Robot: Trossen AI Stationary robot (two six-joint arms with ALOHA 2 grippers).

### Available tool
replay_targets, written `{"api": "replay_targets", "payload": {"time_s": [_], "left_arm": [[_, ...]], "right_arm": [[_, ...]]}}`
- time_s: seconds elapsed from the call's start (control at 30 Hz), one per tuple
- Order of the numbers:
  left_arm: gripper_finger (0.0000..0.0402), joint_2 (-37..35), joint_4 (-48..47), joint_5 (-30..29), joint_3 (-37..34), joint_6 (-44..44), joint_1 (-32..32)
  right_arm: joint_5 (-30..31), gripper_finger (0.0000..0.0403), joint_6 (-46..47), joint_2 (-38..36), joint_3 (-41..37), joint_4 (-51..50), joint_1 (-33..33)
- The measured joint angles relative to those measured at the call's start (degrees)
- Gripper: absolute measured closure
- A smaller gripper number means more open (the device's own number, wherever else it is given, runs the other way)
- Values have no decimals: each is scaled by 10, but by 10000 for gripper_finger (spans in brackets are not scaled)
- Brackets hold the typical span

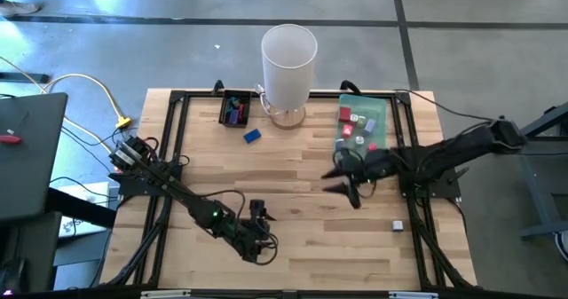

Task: Pick & Place Office items
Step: Put the white adapter into the green bin

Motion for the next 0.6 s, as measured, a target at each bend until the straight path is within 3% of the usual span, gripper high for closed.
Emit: {"api": "replay_targets", "payload": {"time_s": [0.17,0.33,0.47,0.6], "left_arm": [[70,0,-5,0,0,0,-1],[70,0,-4,0,0,0,3],[70,0,-4,0,0,0,10],[70,0,-3,-2,0,0,12]], "right_arm": [[82,227,-11,0,8,-10,105],[198,227,12,9,90,-145,202],[262,227,112,38,158,-291,266],[245,227,297,75,183,-400,295]]}}
